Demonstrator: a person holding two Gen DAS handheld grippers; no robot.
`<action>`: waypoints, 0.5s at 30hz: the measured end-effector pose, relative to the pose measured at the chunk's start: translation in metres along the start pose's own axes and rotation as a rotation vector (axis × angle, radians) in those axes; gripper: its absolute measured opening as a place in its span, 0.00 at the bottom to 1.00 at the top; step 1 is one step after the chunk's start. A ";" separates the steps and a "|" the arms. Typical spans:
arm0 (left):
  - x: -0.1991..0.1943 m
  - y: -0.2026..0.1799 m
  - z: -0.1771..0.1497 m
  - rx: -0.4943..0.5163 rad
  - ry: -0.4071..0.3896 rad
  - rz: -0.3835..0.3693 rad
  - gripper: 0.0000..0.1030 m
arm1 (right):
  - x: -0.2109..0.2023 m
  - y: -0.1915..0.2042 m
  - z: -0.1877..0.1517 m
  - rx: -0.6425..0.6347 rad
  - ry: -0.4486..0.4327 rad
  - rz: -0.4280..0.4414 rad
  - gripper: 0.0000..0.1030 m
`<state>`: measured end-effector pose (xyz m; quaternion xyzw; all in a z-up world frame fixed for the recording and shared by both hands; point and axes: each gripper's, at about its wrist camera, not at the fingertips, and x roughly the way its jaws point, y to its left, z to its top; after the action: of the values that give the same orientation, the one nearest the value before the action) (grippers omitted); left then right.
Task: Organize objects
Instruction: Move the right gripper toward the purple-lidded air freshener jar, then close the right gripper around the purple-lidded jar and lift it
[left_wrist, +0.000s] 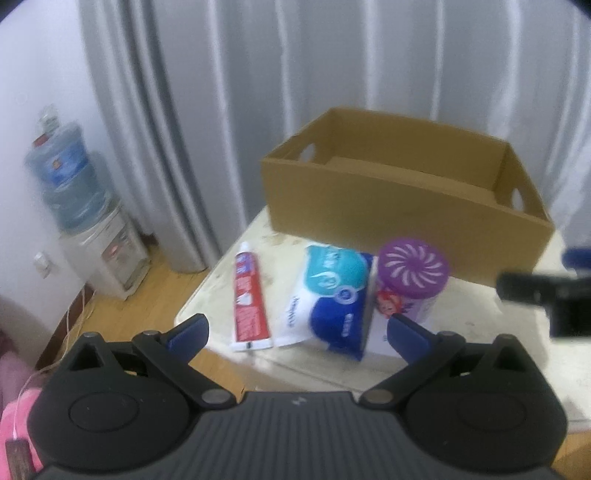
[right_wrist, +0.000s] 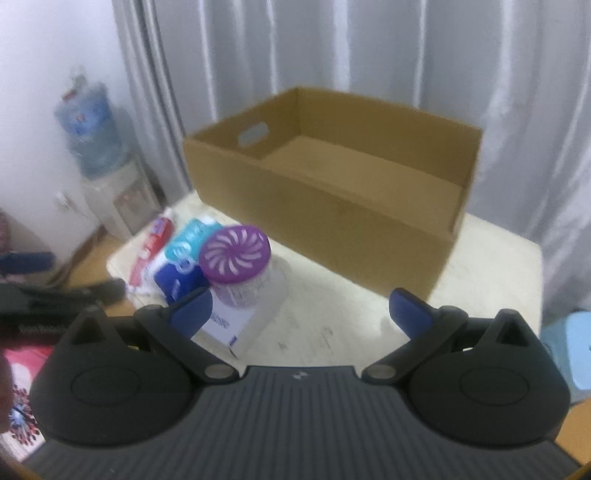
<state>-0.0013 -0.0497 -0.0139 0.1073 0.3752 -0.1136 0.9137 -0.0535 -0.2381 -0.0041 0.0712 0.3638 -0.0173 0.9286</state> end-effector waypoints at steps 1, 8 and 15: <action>0.002 -0.004 0.001 0.016 0.000 -0.005 0.99 | 0.000 -0.003 0.003 0.011 -0.009 0.013 0.99; 0.030 -0.025 0.004 0.083 0.036 -0.100 0.88 | 0.020 -0.011 0.018 0.066 0.015 0.132 0.99; 0.056 -0.042 0.005 0.149 0.073 -0.163 0.75 | 0.044 -0.001 0.026 0.062 0.078 0.179 0.93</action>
<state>0.0289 -0.0978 -0.0543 0.1478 0.4061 -0.2113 0.8767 -0.0038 -0.2420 -0.0154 0.1329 0.3910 0.0574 0.9089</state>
